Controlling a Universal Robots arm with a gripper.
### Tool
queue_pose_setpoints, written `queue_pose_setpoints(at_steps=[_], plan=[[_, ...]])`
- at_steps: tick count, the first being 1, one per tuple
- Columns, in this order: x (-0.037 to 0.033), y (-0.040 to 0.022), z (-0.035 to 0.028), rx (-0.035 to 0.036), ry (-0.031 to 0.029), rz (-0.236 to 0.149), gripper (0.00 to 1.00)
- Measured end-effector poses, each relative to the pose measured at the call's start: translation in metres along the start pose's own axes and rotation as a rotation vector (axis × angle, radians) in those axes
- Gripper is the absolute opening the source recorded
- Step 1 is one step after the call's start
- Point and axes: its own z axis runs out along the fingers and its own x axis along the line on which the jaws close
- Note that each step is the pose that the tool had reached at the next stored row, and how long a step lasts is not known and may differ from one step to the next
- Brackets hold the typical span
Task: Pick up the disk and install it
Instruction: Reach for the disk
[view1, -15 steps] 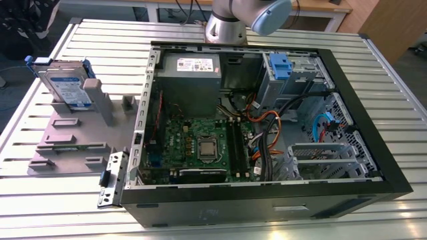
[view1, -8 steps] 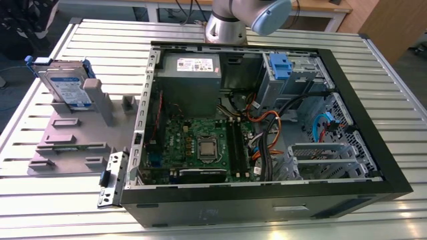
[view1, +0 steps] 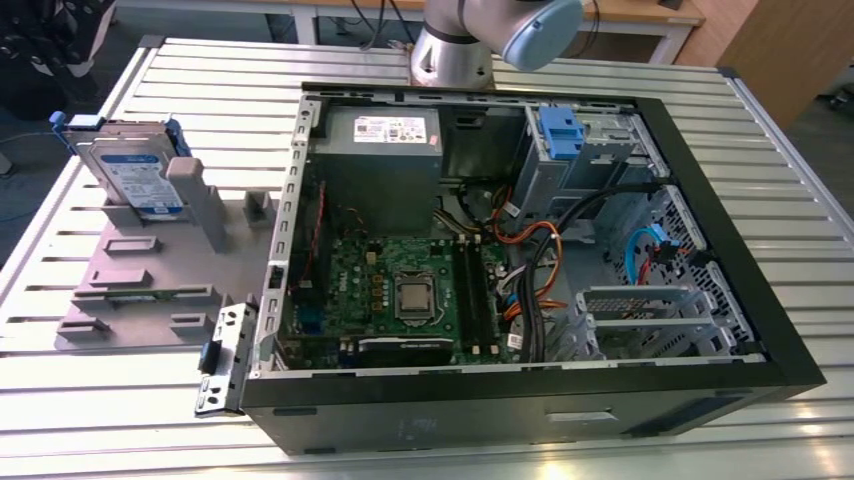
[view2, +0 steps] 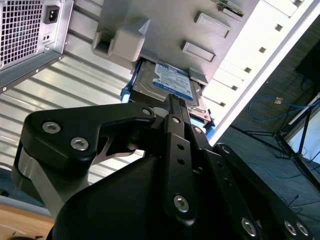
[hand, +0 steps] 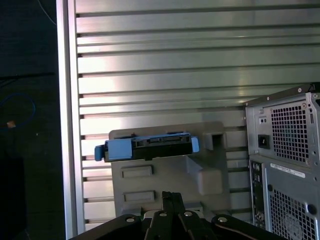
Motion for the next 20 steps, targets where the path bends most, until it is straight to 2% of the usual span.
queue_pose_setpoints(at_steps=[20], plan=[[0.0049,-0.0004,-0.0001,-0.0001,-0.0001,0.0,0.11]])
